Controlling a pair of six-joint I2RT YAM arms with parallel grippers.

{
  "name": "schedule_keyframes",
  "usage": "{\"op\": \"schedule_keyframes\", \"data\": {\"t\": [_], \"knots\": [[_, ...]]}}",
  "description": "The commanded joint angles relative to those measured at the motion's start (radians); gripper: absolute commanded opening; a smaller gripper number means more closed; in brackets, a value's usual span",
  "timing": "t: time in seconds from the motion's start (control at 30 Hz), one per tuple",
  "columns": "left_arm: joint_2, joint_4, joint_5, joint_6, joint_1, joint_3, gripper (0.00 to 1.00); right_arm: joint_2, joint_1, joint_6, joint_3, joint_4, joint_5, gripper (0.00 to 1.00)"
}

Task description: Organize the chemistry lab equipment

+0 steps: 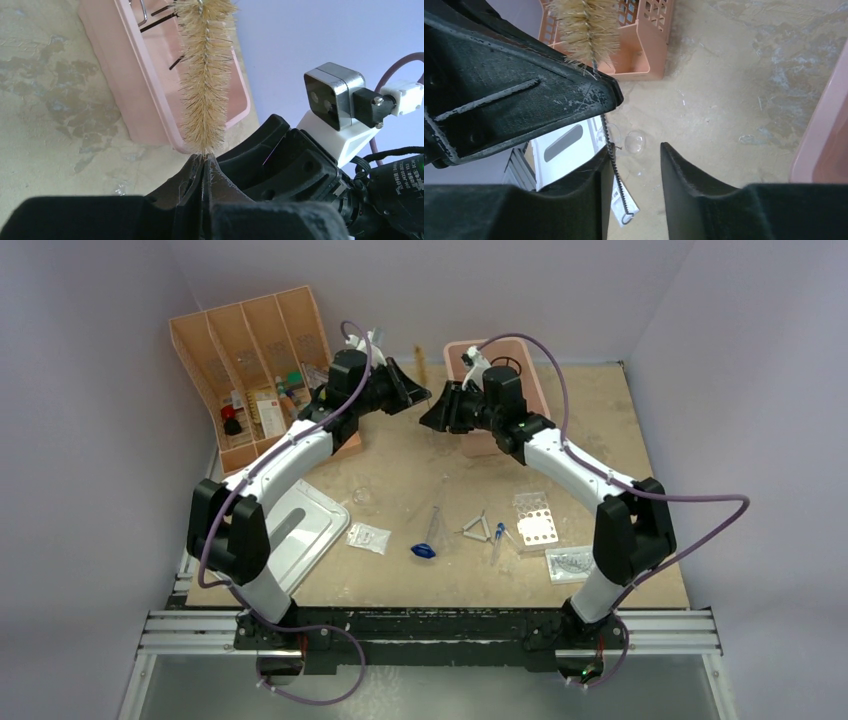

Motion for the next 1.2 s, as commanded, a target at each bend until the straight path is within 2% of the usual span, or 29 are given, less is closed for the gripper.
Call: {"op": "schedule_keyframes", "data": {"t": [0.0, 0.07, 0.13, 0.17, 0.3, 0.37, 0.43, 0.7, 0.8, 0.97, 1.17], "knots": [[-0.027, 0.085, 0.044, -0.019, 0.006, -0.008, 0.00, -0.022, -0.001, 0.015, 0.042, 0.052, -0.017, 0.35], [-0.028, 0.084, 0.044, -0.017, 0.008, -0.012, 0.00, -0.029, -0.002, 0.013, 0.037, 0.068, -0.012, 0.21], [-0.029, 0.082, 0.043, -0.013, 0.011, -0.016, 0.00, -0.039, -0.001, 0.012, 0.030, 0.085, -0.013, 0.04], [-0.030, 0.076, 0.040, -0.007, 0.013, -0.014, 0.02, -0.046, -0.002, 0.013, 0.022, 0.093, -0.008, 0.00], [-0.026, 0.054, 0.067, 0.003, 0.032, -0.002, 0.41, -0.079, -0.003, -0.009, -0.002, 0.102, 0.052, 0.00], [-0.021, 0.042, 0.094, 0.014, 0.044, 0.012, 0.52, -0.101, -0.008, -0.033, -0.006, 0.090, 0.098, 0.00], [-0.019, 0.020, 0.105, 0.037, 0.053, 0.030, 0.58, -0.120, -0.022, -0.049, -0.009, 0.065, 0.137, 0.00], [-0.027, -0.050, 0.100, 0.119, 0.068, 0.052, 0.61, -0.081, -0.173, -0.060, 0.041, -0.097, 0.203, 0.00], [-0.025, -0.074, 0.079, 0.134, 0.068, 0.052, 0.61, -0.032, -0.181, -0.149, 0.091, -0.178, 0.255, 0.00], [-0.022, -0.104, 0.039, 0.145, 0.068, 0.053, 0.61, 0.067, -0.181, -0.278, 0.155, -0.206, 0.313, 0.00], [-0.019, -0.143, 0.015, 0.168, 0.068, 0.064, 0.61, 0.210, -0.180, -0.311, 0.237, -0.224, 0.287, 0.00]]}}
